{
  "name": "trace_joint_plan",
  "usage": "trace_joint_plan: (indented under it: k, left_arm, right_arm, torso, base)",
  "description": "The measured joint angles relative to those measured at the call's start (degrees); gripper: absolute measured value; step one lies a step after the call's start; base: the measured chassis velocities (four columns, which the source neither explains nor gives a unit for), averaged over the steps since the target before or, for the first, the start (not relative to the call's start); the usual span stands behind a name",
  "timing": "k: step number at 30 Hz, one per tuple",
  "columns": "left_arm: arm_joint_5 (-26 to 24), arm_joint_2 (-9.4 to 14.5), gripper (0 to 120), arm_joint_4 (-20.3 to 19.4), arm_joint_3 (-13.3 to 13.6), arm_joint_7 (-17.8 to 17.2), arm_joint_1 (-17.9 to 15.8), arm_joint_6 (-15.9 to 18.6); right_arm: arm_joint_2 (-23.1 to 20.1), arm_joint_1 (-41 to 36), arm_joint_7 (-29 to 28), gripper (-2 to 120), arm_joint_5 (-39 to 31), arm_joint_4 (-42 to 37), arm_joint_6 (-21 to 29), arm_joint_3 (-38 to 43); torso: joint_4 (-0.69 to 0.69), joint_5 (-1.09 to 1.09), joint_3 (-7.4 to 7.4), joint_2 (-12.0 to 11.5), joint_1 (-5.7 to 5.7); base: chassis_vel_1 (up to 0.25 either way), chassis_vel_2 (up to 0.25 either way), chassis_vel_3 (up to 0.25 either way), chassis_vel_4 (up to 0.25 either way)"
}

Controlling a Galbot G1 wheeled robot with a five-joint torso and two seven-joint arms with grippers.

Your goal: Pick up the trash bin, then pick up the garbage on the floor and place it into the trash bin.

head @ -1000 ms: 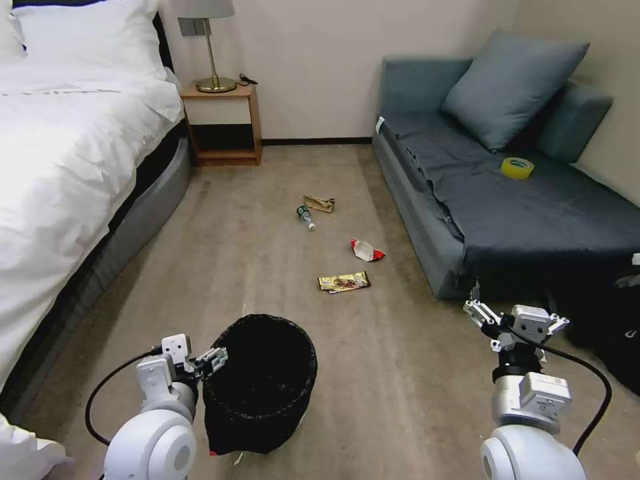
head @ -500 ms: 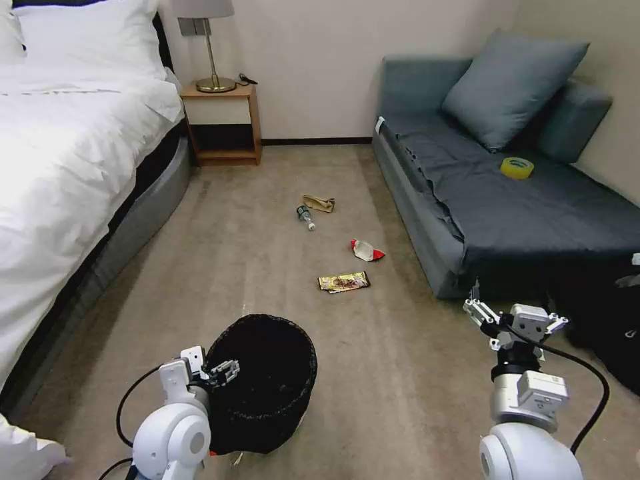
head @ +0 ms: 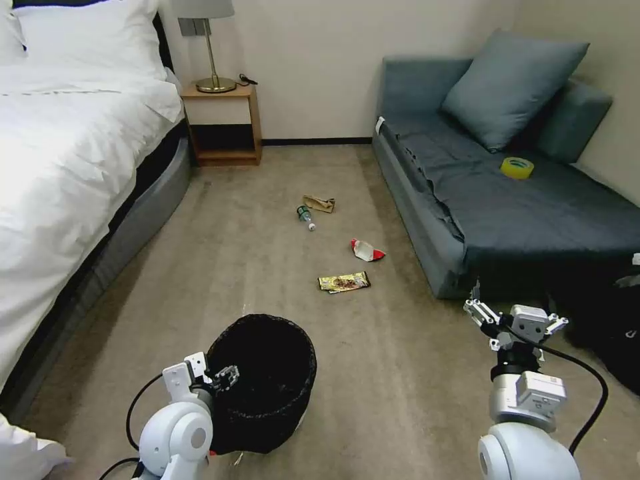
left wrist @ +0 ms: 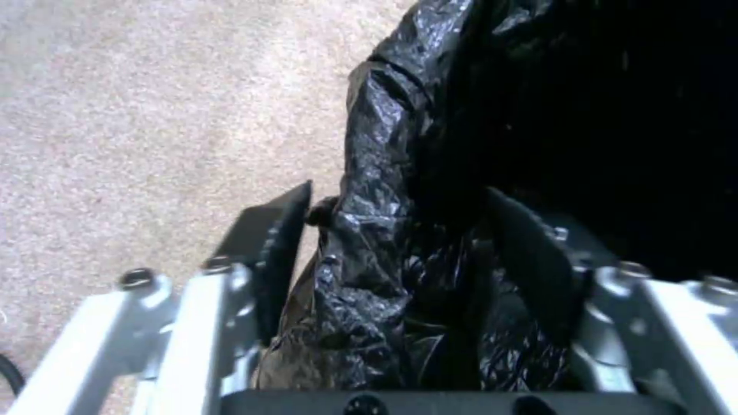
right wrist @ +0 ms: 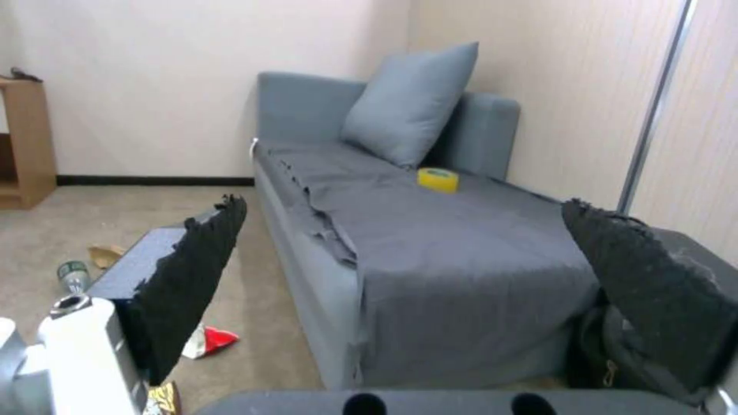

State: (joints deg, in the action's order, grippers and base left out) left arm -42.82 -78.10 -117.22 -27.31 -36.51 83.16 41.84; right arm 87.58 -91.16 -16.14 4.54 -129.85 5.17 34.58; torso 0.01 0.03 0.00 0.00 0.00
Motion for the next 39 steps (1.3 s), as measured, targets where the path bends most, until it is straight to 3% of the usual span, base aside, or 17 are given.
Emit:
trace_joint_plan:
  k: [16, 23, 32, 39]
  left_arm:
    - [-1.6, -0.1, 4, -1.2, -0.6, 0.2, 0.4, 0.4]
    - [-0.6, -0.4, 3, -3.6, -1.8, 0.3, 1.0, 0.5]
    - [10.4, 0.1, 3, -13.0, -5.5, 4.2, 3.2, 0.4]
    - [13.9, -0.2, 3, -15.5, -7.1, 4.8, 4.8, 0.4]
  right_arm:
    - [-0.2, 0.0, -0.8, 100, -0.5, 0.5, -0.2, -0.1]
    - [-0.3, 0.1, -1.0, 100, -2.2, 0.5, -0.7, -0.4]
    - [-1.0, 0.5, 0.0, 100, -6.5, 0.0, -5.2, -0.8]
    - [-2.1, 0.0, 0.5, 100, -6.7, 0.2, -7.4, -1.5]
  torso:
    - [-0.01, -0.05, 0.01, 0.0, 0.00]
    - [-0.02, -0.05, 0.01, 0.0, 0.00]
    - [-0.01, -0.03, 0.01, 0.0, 0.00]
    - [-0.01, -0.04, 0.00, 0.0, 0.00]
  base:
    - [0.000, 0.000, 0.000, 0.000]
    - [0.000, 0.000, 0.000, 0.000]
    - [0.000, 0.000, 0.000, 0.000]
    - [0.000, 0.000, 0.000, 0.000]
